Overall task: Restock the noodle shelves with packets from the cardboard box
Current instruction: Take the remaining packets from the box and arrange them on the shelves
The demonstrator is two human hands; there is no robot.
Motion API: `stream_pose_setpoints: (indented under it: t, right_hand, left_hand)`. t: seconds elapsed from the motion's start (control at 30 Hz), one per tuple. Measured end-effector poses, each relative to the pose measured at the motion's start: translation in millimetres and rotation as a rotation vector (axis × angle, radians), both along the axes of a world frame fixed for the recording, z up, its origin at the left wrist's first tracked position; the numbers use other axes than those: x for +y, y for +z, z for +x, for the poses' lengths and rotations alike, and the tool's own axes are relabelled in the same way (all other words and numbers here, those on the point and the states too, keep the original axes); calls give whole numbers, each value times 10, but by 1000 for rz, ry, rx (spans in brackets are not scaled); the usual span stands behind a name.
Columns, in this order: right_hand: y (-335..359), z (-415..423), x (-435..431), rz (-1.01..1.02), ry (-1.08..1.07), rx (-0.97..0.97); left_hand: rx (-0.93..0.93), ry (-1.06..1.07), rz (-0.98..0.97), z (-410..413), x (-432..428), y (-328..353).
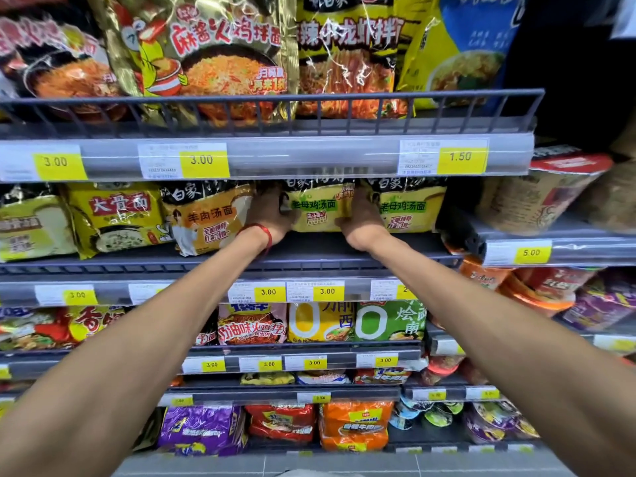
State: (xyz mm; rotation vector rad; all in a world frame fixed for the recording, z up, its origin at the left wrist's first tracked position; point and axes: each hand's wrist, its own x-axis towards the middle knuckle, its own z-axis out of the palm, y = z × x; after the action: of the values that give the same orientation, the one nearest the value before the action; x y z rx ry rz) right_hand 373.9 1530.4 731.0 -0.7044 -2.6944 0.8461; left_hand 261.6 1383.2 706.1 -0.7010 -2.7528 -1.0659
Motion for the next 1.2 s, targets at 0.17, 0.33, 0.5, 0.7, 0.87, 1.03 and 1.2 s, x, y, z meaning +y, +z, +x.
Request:
stream_pose_setpoints:
  t: [0.17, 0.33, 0.5, 0.7, 0.87, 1.03, 1.2]
  right_hand:
    - [23, -53, -14, 38, -26, -23]
    - [-25, -74, -85, 40, 17, -43]
    - [-53, -24, -96, 187, -2, -106]
    - [-35, 170, -104, 111, 6, -89]
    - [-67, 331, -39, -52, -17, -10]
    - [-74, 506, -109, -73, -28, 64]
    - [-66, 563, -239, -47, 18, 93]
  left_hand:
    - [7, -8, 48, 58, -3, 10]
    - [-9, 41, 54, -15, -27, 26]
    - [-7, 50, -4, 32, 28, -26]
    - [-18, 30, -34, 88, 67, 30]
    - [-37, 64, -20, 158, 84, 64]
    - [-28, 58, -68, 233, 44, 100]
    - [-74, 7, 13, 476, -175, 56]
